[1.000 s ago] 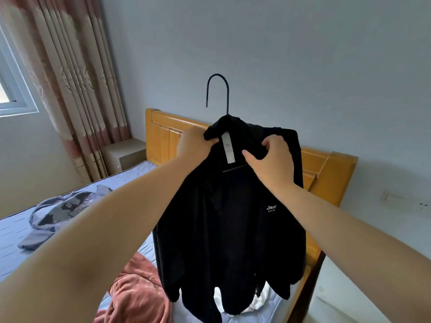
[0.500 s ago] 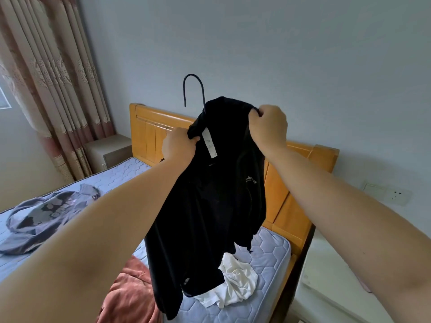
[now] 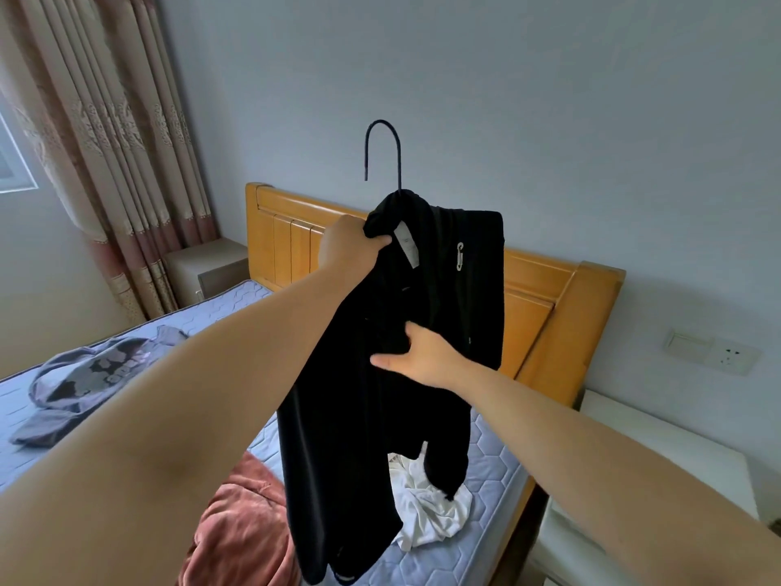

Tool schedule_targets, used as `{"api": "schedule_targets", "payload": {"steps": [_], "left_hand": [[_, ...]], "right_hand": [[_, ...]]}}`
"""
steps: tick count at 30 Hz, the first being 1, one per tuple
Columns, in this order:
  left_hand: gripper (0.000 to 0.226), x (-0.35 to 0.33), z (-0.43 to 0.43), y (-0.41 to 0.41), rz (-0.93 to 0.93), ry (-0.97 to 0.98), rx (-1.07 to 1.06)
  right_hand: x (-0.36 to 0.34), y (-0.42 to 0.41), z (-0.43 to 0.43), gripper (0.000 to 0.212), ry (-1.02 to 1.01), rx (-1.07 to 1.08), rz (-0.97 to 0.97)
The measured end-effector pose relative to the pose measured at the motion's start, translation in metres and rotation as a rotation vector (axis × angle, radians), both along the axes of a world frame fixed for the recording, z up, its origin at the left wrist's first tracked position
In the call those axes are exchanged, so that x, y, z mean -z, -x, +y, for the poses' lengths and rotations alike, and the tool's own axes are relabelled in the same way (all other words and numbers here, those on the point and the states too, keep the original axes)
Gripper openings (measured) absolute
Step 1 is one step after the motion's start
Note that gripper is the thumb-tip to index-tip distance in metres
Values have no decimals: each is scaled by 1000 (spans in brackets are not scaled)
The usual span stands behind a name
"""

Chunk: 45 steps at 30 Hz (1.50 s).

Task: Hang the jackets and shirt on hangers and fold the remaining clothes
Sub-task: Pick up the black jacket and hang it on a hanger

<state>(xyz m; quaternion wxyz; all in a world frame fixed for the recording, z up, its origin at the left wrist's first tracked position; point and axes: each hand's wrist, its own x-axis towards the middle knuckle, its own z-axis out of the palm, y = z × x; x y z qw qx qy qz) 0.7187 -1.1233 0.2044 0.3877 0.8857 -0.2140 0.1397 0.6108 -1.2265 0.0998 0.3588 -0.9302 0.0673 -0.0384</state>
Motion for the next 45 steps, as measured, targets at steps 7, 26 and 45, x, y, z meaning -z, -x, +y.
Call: {"api": "schedule_targets", "payload": {"steps": [7,26,45], "left_hand": [[32,0,20,-8,-5,-56,1],[27,4,-36,14,76,-8,271],[43,-21,-64,163,-10,-130,951]], "right_hand": [[-70,-10,-28,32,-308,239,-426],[-91,24,-109,36,484,298,-462],[-96,245,-59,11,322,951,-416]]}}
